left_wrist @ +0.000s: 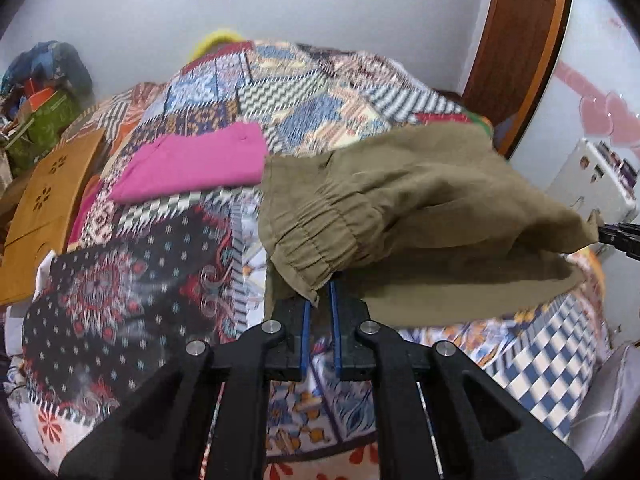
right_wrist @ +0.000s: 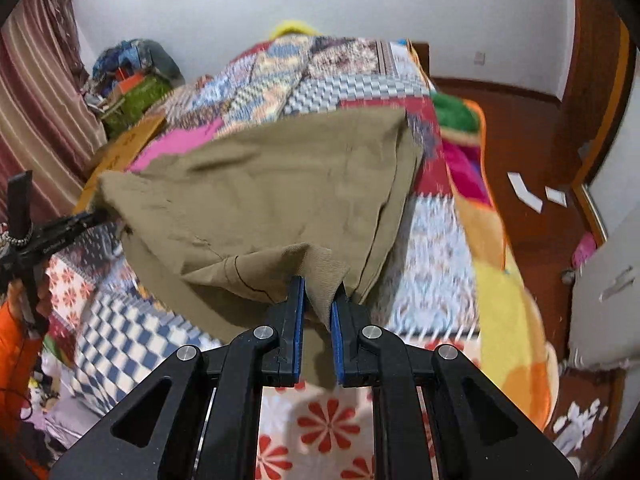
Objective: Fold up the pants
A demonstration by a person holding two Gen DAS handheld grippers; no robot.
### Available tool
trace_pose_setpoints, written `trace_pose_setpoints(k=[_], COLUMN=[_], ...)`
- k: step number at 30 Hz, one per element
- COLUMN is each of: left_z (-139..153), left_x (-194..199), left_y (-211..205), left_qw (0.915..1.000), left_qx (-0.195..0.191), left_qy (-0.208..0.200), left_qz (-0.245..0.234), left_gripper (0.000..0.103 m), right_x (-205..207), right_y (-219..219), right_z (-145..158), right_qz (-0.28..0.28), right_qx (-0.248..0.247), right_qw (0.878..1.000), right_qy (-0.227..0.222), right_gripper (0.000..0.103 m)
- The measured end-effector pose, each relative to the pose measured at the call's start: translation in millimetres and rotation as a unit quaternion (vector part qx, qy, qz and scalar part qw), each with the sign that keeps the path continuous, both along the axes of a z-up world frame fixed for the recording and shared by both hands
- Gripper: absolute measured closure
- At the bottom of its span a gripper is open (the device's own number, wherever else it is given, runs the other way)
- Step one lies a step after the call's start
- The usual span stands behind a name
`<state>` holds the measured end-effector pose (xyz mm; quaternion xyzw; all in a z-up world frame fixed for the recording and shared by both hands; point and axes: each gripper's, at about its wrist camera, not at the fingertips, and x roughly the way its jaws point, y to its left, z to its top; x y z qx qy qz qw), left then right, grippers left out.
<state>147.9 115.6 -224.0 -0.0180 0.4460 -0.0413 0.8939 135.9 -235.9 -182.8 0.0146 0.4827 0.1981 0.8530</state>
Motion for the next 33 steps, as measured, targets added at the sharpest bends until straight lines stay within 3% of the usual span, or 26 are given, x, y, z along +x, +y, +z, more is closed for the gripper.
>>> trace_pose_setpoints(k=[6,10,15,19,24,27,33], left_z=[-30.3,-31.6,-7.8,18.4,36.2,23.3,-27.7], left_x=[-9.4,-14.3,-15.8,-18.4,-15.0,-4.1,17.2], left_y=[13.4,24.4,45.5,52.2,29.4,9.6,-1.3], left_qw=[0.9989,0.9983,0.9972,0.9964,0.9977,0.9986,0.9978], left_qx=[-0.003,-0.007,-0.006,-0.024,-0.047,-0.046,-0.008], left_qy=[0.04,0.043,0.023,-0.001,-0.016,0.001,0.056], left_qz=[0.025,0.037,0.07,0.081,0.046,0.024,0.036], left_gripper=[0.095,0.095,0.095,0.095,0.095,0.094,0.093], right_x=[-9.2,-12.2,-15.9,-15.6,-11.7,-9.1,-9.4], right_y=[-3.0,-7.1,-21.5,-36.2,-30.3,-4.6,22.3], right_z=[-21.8,-26.3,-28.4,-11.6,15.1,6.8,-45.2], right_qz=[0.001,0.0,-0.017,-0.045,-0.046,-0.012,0.034], right_qx=[-0.021,-0.04,-0.07,-0.089,-0.047,-0.038,-0.063], right_qw=[1.0,0.999,0.997,0.995,0.998,0.999,0.996], right_qy=[0.019,0.023,0.034,0.011,-0.013,-0.002,0.053], right_gripper=[0.091,0.088,0.088,0.088,0.086,0.084,0.083])
